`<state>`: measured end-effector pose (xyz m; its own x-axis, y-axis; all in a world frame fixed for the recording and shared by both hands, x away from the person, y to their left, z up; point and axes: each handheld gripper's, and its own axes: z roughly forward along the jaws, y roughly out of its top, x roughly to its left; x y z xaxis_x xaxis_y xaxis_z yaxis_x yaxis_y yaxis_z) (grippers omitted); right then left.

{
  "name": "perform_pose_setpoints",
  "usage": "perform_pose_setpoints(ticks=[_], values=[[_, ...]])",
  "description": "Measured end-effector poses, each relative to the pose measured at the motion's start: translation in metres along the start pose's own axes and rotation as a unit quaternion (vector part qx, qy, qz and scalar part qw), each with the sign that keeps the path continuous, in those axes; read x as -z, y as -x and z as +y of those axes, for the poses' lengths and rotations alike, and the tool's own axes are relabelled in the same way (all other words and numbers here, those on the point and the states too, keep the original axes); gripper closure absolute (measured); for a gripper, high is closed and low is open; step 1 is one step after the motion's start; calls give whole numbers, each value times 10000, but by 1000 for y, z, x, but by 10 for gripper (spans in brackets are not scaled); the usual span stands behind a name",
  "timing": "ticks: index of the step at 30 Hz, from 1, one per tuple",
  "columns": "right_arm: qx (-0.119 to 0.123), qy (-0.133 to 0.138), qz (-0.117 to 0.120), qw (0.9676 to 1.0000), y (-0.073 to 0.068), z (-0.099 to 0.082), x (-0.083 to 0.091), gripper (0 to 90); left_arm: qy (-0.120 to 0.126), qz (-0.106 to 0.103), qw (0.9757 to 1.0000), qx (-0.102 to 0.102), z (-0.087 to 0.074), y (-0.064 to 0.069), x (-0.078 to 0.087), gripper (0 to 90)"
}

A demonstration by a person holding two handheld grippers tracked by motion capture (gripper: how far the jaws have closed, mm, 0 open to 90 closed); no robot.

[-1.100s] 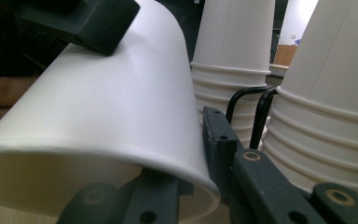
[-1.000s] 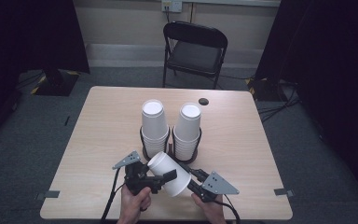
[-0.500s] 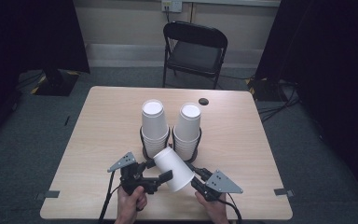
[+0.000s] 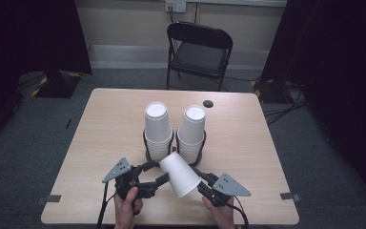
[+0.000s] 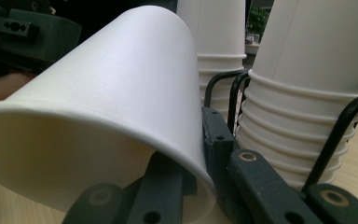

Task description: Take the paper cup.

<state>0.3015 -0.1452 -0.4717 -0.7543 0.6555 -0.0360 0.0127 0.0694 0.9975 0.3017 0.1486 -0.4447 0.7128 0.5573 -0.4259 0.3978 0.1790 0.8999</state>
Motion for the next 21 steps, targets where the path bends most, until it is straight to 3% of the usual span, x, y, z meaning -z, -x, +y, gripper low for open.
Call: perform_pose_setpoints(ticks=[1, 4, 7, 9, 10, 15, 17, 19, 21], values=[[-8, -74, 1, 10000, 1, 0, 0, 859, 37, -73, 10000, 1, 0, -1, 1, 164], [-6, -259, 32, 9997, 2, 0, 1, 859, 127, 239, 9992, -293, 0, -1, 2, 164], [66, -451, 26, 9990, 2, 0, 1, 859, 77, 391, 9976, -565, 1, 0, 3, 163], [19, -578, 23, 9983, 2, 0, 1, 859, 61, 257, 9978, -603, 3, 1, 3, 166], [33, -609, 45, 9981, 3, 0, 1, 859, 36, 311, 9970, -711, 4, 3, 4, 166], [144, -848, 128, 9962, 1, -1, -1, 859, -125, 597, 9885, -1380, 8, 11, 3, 172], [133, -985, 159, 9949, 1, -1, -2, 859, -214, 706, 9853, -1539, 9, 13, 2, 170], [78, -1132, 175, 9934, 3, -1, -3, 857, -184, 708, 9816, -1764, 9, 14, 3, 192], [-32, -1250, 213, 9919, 6, -1, -2, 857, -196, 609, 9813, -1815, 9, 13, 4, 172]])
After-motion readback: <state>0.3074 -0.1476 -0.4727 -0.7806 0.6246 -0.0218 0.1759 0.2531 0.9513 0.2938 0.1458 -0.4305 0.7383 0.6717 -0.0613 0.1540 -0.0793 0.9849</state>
